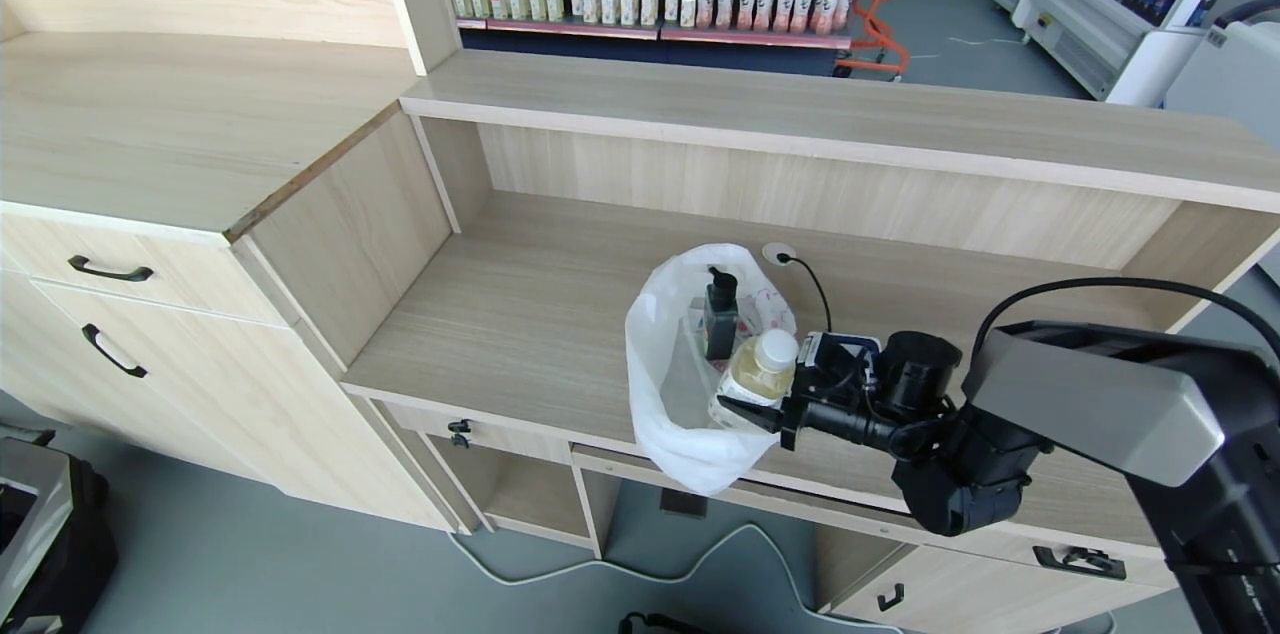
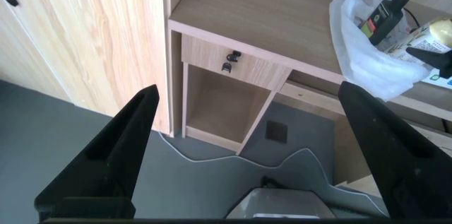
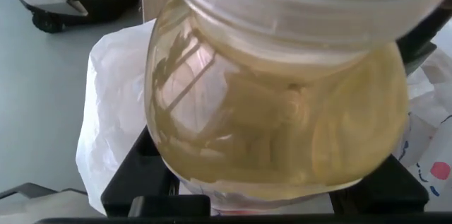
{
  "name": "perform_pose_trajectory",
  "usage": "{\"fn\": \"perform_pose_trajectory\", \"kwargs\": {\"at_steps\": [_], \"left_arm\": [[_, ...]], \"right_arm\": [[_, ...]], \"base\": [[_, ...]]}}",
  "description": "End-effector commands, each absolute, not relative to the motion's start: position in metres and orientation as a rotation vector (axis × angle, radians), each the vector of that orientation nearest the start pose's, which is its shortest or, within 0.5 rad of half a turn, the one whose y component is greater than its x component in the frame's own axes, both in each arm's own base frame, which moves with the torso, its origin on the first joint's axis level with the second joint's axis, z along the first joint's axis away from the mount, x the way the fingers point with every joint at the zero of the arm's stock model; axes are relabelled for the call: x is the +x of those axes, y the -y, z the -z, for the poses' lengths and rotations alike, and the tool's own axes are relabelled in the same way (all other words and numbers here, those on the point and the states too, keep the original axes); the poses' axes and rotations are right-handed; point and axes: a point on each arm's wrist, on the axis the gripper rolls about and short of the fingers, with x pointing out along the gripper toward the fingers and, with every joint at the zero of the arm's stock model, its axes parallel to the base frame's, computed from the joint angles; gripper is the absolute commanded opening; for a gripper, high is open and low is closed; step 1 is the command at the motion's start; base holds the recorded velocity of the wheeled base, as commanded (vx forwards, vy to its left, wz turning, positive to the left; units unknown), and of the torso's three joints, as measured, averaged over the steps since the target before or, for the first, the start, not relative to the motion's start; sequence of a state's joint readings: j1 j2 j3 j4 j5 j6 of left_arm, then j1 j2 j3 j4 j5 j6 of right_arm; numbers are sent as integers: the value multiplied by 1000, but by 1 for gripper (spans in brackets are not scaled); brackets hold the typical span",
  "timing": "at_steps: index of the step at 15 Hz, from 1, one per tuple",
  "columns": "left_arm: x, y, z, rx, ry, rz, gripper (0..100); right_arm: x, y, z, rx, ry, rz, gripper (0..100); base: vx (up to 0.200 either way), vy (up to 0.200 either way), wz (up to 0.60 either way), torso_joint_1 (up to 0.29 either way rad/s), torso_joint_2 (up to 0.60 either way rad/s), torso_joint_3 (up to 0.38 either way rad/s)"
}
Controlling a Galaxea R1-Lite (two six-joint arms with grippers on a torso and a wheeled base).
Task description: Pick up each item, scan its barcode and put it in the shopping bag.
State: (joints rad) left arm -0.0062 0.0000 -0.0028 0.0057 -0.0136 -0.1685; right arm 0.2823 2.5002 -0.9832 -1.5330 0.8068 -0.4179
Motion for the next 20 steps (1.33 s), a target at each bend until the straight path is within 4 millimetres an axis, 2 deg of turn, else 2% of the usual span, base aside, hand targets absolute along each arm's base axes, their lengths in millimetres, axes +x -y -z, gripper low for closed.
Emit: {"fn": "perform_pose_trajectory", "kwargs": {"at_steps": [1, 4, 11, 12, 16, 20], "left_arm": [[-23, 0, -76, -169, -5, 20, 100], [-23, 0, -76, -169, -5, 20, 100], [-23, 0, -75, -169, -6, 20, 100], [-23, 0, -76, -169, -5, 20, 100], [-23, 0, -76, -169, -5, 20, 100], [-23, 0, -76, -169, -5, 20, 100]], "right_arm": [[397, -129, -2, -377, 221, -1065, 0], [393, -119, 4, -366, 175, -1053, 0], [392, -123, 0, -366, 182, -1061, 0], [392, -123, -3, -365, 187, -1060, 100], [390, -122, -22, -352, 184, -1058, 100], [371, -118, -78, -266, 208, -1054, 100]], "base": [[0, 0, 0, 0, 0, 0], [0, 0, 0, 0, 0, 0], [0, 0, 0, 0, 0, 0], [0, 0, 0, 0, 0, 0], [0, 0, 0, 0, 0, 0], [0, 0, 0, 0, 0, 0]]}}
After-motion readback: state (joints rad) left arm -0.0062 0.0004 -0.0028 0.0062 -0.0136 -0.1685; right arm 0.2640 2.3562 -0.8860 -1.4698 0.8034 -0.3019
